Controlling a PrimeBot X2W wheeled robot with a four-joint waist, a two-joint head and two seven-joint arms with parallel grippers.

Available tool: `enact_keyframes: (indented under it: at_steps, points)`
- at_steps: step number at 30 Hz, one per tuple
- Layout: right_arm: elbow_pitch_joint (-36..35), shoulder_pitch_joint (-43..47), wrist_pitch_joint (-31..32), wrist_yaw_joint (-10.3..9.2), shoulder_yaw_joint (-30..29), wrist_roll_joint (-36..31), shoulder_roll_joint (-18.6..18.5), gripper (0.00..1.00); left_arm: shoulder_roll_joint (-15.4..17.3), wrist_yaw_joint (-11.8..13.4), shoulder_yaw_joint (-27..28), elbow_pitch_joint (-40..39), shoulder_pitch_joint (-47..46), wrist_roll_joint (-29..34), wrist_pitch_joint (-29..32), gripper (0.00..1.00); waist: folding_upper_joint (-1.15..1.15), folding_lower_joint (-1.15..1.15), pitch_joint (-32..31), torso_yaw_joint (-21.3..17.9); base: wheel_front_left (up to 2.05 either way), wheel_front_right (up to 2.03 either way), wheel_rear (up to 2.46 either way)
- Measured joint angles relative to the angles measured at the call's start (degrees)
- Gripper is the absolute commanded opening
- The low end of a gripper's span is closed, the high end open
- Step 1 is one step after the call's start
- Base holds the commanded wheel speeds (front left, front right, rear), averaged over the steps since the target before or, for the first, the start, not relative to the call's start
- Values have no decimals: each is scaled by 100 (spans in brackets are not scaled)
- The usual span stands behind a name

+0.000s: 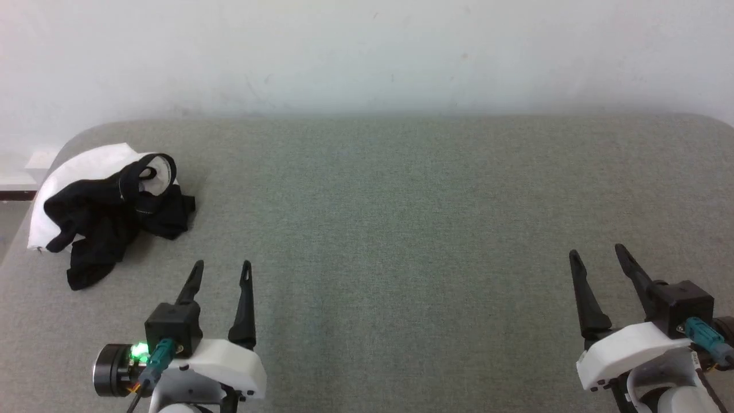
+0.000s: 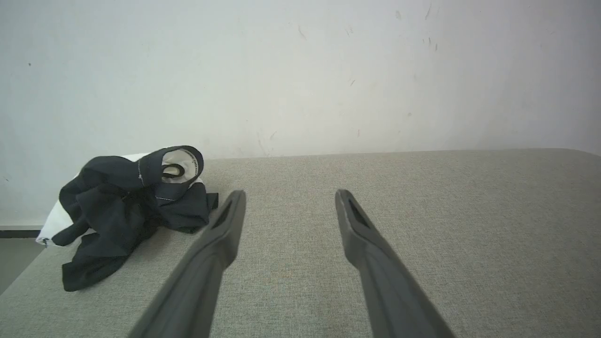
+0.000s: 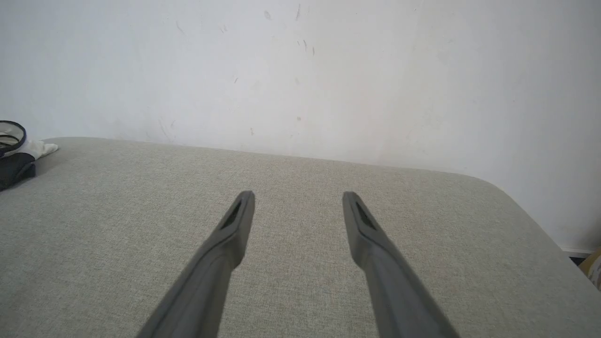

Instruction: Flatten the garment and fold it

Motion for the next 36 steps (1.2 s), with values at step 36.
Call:
enact_keyframes:
  at_steps: [36]
  points:
    - [73, 4, -410, 0, -37, 62, 1, 100, 0, 238, -48, -102, 168, -336, -426, 100, 0, 0, 41, 961, 0, 0, 0]
